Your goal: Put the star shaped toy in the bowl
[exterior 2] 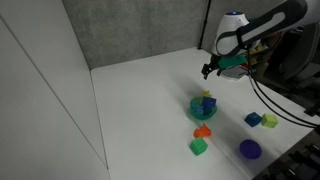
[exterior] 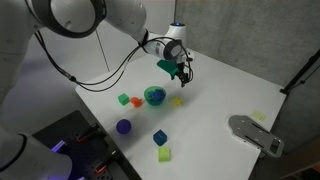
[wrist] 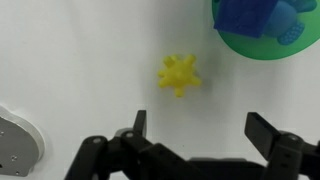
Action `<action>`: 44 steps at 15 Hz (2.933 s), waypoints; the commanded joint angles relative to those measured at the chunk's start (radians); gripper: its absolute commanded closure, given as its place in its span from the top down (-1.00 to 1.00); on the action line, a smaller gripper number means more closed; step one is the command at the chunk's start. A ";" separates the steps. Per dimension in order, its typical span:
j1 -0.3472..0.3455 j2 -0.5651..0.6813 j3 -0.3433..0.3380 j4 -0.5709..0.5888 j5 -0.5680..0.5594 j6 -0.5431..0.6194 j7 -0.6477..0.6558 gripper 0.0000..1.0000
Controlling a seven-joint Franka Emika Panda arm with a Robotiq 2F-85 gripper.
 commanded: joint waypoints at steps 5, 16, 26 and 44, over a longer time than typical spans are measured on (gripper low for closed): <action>-0.029 0.142 0.003 0.099 0.056 0.096 -0.036 1.00; -0.047 0.252 0.005 0.120 0.076 0.115 -0.048 0.71; -0.041 0.262 -0.001 0.126 0.065 0.148 -0.066 -0.96; 0.052 -0.047 -0.009 -0.034 0.040 0.133 -0.053 -0.91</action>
